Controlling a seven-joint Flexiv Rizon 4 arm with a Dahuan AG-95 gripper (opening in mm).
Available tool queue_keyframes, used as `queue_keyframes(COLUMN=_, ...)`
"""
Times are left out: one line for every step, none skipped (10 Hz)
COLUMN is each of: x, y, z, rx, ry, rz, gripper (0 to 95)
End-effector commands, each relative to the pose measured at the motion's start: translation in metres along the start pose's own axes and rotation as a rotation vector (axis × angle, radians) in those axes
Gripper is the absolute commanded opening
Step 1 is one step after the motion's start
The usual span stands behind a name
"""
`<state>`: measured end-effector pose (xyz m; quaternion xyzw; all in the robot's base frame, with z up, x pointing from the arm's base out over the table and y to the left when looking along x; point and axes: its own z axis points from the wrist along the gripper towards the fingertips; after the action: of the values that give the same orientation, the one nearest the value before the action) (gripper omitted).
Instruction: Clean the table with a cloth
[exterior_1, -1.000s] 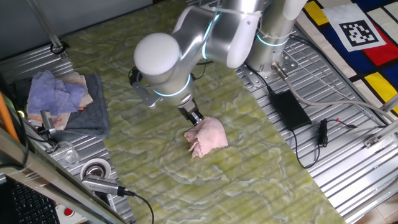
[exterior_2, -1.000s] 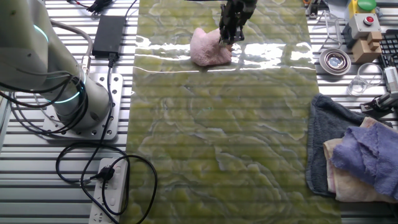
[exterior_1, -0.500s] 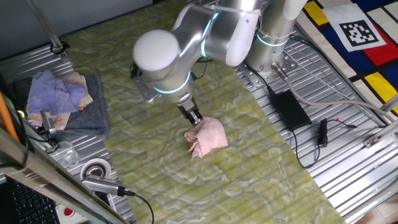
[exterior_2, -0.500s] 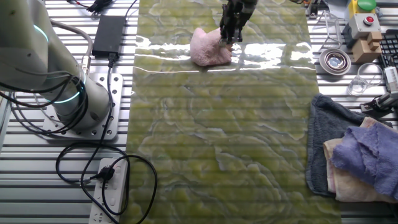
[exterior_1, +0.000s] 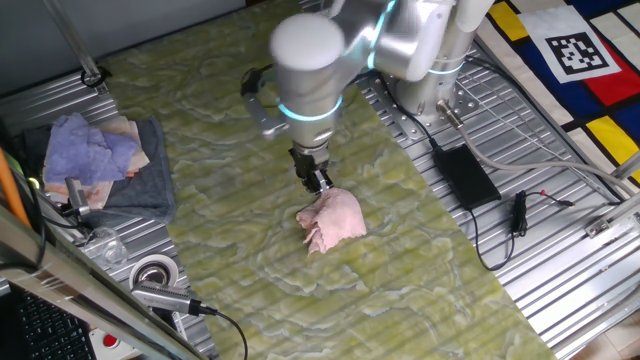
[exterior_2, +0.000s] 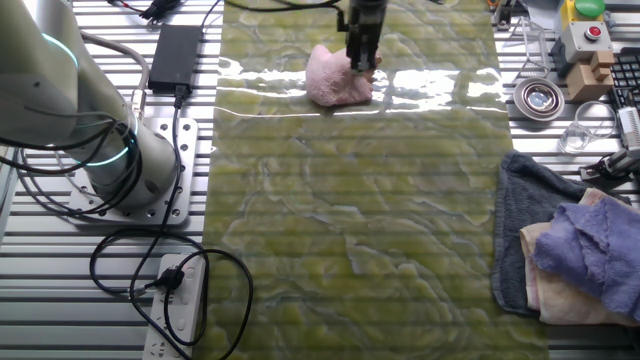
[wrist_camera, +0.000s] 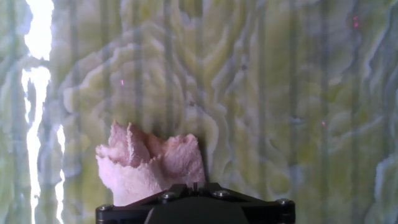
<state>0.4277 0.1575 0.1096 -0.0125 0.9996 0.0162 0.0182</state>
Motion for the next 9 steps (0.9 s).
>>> queue_keyframes(x=-0.002, y=0.0, z=0.002, rx=0.003, ry=0.021, rz=0.01, gripper=0.0)
queue_keyframes(x=-0.002, y=0.0, z=0.002, rx=0.004, ry=0.021, rz=0.014, gripper=0.0)
queue_keyframes(x=-0.002, y=0.001, z=0.002, rx=0.008, ry=0.02, rz=0.012, gripper=0.0)
queue_keyframes(x=-0.002, y=0.001, z=0.002, rx=0.009, ry=0.02, rz=0.0, gripper=0.0)
queue_keyframes(x=-0.002, y=0.001, z=0.003, rx=0.009, ry=0.02, rz=0.002, gripper=0.0)
queue_keyframes(x=-0.002, y=0.0, z=0.004, rx=0.009, ry=0.02, rz=-0.001, gripper=0.0)
queue_keyframes(x=-0.003, y=0.0, z=0.006, rx=0.01, ry=0.02, rz=-0.003, gripper=0.0)
queue_keyframes(x=-0.003, y=-0.001, z=0.008, rx=0.0, ry=0.022, rz=-0.009, gripper=0.0)
queue_keyframes(x=0.007, y=-0.003, z=0.014, rx=0.037, ry=0.032, rz=-0.02, gripper=0.0)
